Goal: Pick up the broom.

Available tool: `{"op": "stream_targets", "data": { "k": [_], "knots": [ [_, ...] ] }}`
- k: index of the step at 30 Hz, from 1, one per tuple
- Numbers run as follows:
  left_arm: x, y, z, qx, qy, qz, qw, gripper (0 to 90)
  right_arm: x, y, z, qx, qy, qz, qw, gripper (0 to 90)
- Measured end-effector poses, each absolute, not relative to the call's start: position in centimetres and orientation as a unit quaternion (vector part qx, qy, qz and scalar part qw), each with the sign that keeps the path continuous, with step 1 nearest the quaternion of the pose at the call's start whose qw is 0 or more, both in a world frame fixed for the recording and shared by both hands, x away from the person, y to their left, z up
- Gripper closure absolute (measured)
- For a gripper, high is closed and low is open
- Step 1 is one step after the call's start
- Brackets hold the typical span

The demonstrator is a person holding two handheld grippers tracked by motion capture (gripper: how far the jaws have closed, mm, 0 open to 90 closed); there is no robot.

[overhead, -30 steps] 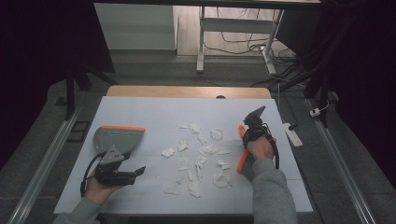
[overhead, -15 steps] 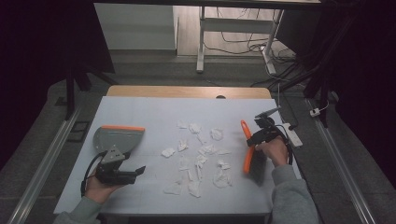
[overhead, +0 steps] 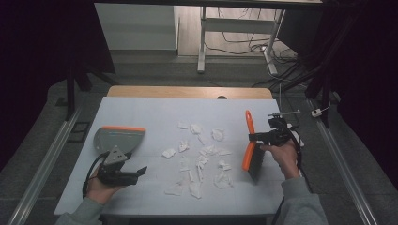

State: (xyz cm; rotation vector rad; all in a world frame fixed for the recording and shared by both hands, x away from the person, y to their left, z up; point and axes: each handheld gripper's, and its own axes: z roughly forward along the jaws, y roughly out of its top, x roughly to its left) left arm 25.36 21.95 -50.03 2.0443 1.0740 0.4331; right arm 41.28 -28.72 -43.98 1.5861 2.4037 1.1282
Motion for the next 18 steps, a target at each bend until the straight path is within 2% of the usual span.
{"op": "stream_targets", "data": {
  "k": [18],
  "knots": [
    [25.6,21.7,-50.1,0.800,0.429,0.180,0.380,20.0,39.2,-27.3,-42.7,0.455,0.746,0.486,0.023,70.9]
  ]
}}
